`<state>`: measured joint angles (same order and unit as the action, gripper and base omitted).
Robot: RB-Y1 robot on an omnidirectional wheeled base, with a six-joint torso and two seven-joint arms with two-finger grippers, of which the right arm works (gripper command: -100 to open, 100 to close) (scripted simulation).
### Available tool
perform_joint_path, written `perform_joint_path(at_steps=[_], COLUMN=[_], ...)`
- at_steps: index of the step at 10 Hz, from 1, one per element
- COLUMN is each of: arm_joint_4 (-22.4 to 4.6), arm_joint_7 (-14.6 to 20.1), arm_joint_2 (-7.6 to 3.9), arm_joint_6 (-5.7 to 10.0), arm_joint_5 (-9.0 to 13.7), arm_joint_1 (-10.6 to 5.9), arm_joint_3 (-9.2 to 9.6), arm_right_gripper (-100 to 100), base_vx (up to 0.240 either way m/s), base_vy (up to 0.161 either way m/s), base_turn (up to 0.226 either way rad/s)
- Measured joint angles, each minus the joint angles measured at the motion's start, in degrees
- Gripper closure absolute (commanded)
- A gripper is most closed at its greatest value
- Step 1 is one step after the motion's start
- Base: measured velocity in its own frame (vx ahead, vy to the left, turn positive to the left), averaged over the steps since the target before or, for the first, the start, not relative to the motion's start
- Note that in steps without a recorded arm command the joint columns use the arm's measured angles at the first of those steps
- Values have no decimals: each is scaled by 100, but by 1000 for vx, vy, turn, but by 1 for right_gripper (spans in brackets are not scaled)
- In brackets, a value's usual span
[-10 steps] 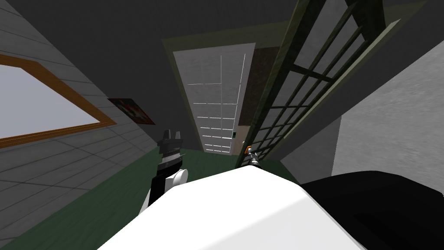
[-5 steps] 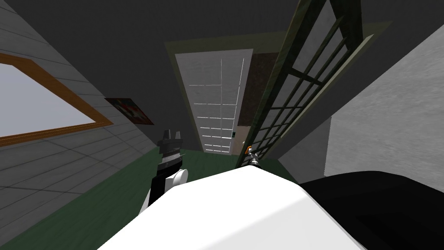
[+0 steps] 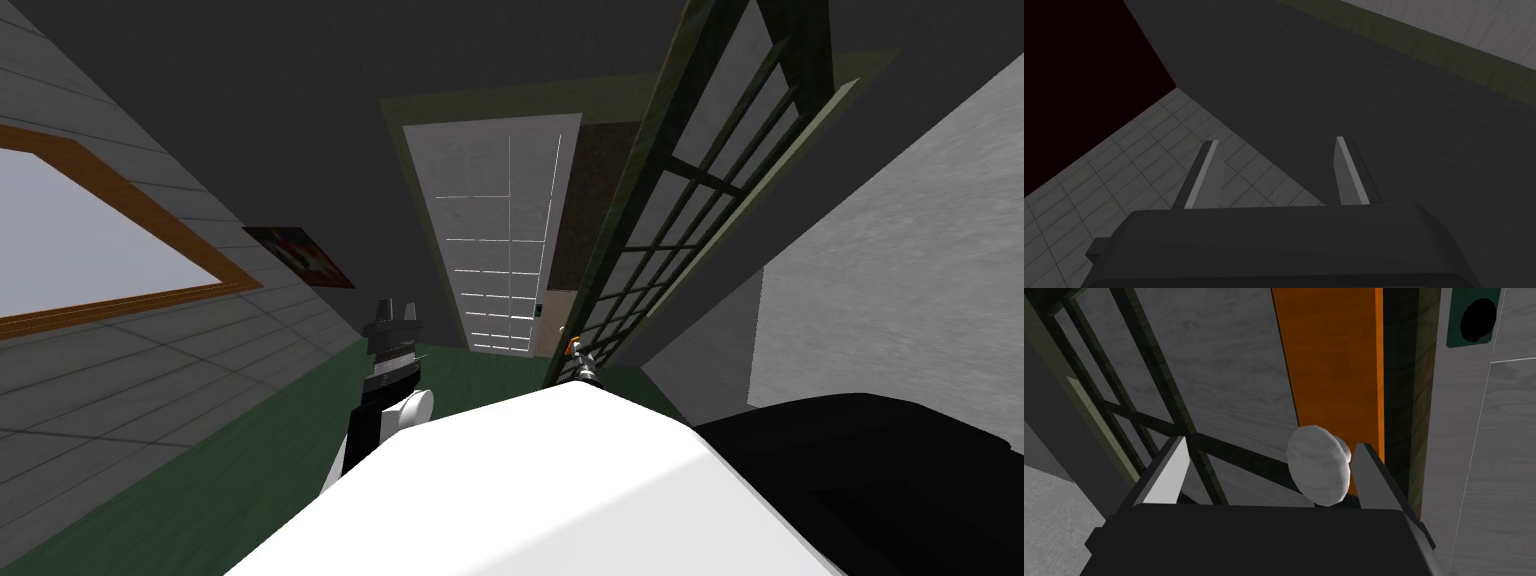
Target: Pull the door open
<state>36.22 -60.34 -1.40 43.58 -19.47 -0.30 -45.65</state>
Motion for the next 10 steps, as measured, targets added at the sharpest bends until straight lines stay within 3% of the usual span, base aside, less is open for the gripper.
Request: perform_joint_path(at_steps=[1,4,5,6,8,10], arm_joint_4=[-158,-279,-443,-205,-54,-356], arm_joint_7=[-16,106,229,363,548,659], arm_joint_2=[-91,-114,-159,-66,-2,-118], arm_joint_6=[52,203,303,209,101,252], arm_joint_5=[18,67,113,100,118,186], arm_joint_1=[-94,-222,-288,-213,-179,-275], arm_joint_3=[-22,14,33,93,148,140], arm_right_gripper=[100,100,100,100,100,100], base_vx=[-4,-45,-48,-37,-21,-55], base_vy=[14,-16,-41,-27,-19,-27], base_turn=[-5,100,66,54,9,87])
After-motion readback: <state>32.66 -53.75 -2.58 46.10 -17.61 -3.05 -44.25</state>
